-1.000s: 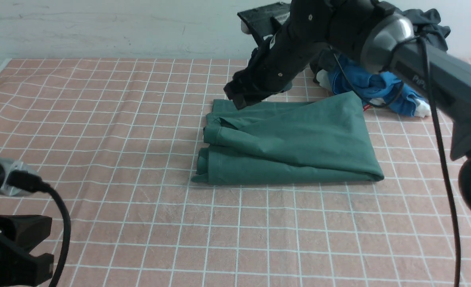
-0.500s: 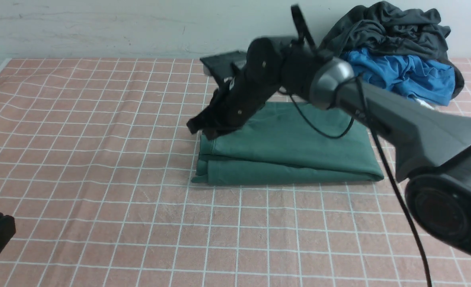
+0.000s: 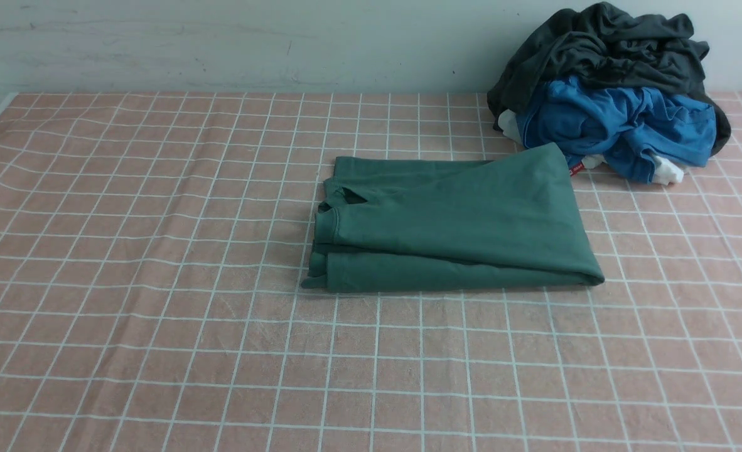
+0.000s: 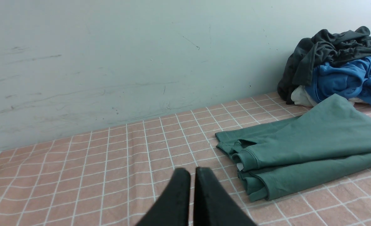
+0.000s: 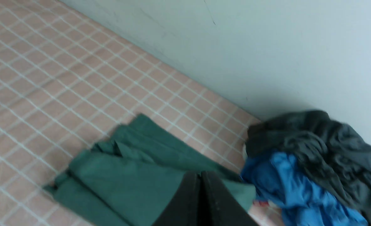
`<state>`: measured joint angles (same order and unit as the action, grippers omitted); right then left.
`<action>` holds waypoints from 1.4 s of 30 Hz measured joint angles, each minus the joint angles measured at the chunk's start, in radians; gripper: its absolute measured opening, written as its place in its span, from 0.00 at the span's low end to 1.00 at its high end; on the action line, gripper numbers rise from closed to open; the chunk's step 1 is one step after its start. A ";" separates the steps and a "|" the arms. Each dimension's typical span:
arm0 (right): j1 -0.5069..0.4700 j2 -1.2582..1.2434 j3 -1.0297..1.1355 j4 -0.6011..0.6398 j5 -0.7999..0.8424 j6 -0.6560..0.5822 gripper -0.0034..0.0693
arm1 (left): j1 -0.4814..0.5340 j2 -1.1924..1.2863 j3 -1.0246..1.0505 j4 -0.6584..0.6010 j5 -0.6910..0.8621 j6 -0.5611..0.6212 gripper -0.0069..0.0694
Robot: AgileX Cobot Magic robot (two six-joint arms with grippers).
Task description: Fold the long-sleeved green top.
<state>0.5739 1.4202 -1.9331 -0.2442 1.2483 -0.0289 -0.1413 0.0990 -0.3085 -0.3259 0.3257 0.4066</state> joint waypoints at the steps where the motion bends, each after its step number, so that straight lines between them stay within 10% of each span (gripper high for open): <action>1: 0.000 -0.071 0.121 -0.028 -0.025 0.015 0.03 | 0.000 0.000 0.000 0.000 0.002 0.000 0.10; 14: -0.004 -0.853 1.461 -0.269 -1.196 0.569 0.03 | 0.000 0.000 0.000 0.000 0.010 -0.007 0.10; 23: -0.004 -1.158 1.887 -0.307 -1.435 0.786 0.03 | 0.000 0.000 0.000 0.000 0.011 -0.007 0.10; 33: -0.020 -1.423 1.960 -0.272 -1.224 0.767 0.03 | 0.000 0.000 0.000 0.000 0.013 -0.007 0.10; 42: -0.422 -1.431 1.960 0.224 -1.070 0.104 0.03 | 0.000 -0.001 0.000 -0.003 0.013 -0.007 0.10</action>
<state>0.1519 -0.0106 0.0265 -0.0202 0.1781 0.0748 -0.1413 0.0978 -0.3085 -0.3286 0.3389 0.3992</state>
